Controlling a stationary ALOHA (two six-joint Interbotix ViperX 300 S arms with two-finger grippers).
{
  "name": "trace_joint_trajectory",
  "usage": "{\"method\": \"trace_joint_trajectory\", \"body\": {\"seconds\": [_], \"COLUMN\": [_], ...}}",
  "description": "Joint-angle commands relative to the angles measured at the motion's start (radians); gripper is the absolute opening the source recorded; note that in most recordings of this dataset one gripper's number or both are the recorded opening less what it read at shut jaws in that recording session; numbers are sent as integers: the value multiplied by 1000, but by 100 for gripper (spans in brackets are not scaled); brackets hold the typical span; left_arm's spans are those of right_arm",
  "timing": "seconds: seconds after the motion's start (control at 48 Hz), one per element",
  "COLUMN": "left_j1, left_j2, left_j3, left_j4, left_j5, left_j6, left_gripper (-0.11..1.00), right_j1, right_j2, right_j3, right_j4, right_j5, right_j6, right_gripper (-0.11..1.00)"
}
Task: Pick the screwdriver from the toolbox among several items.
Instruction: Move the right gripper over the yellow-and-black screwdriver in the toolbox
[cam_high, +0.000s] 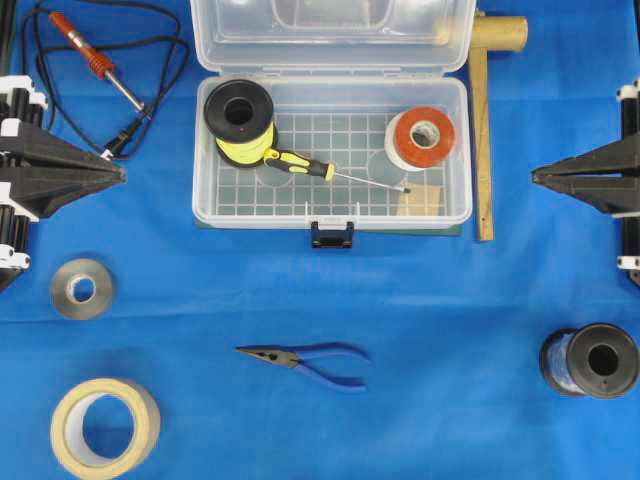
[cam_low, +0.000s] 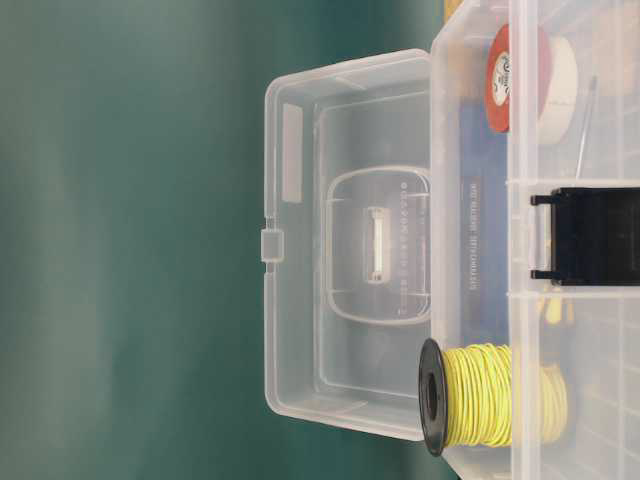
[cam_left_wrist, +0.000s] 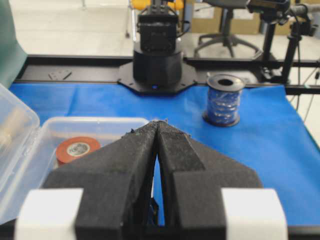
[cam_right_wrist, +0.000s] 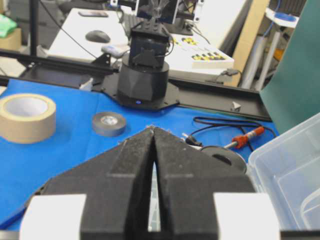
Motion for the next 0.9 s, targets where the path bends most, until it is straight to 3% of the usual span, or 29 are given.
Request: {"method": "trace_joint_trajectory", "body": {"seconds": [0.0, 0.146, 0.333, 0.625, 0.75, 0.875], "left_j1": [-9, -9, -8, -6, -6, -6], "left_j2": [6, 8, 11, 12, 11, 11], "left_j3": [-18, -20, -20, -20, -21, -20], "left_j4": [-28, -28, -29, -32, -34, -34], "left_j5": [-6, -9, -15, -17, -25, -31], "left_j6": [5, 3, 2, -2, -5, -9], "left_gripper": [0, 0, 0, 0, 0, 0], "right_j1": [0, -2, -32, -118, -149, -158], "right_j2": [14, 84, 252, 577, 733, 853], "right_j3": [-20, -97, -267, -554, -693, -822], "right_j4": [0, 2, 8, 9, 8, -8], "right_j5": [-6, 104, 245, 471, 627, 788], "right_j6": [0, 9, 38, 209, 319, 377], "right_gripper": [0, 0, 0, 1, 20, 53]}}
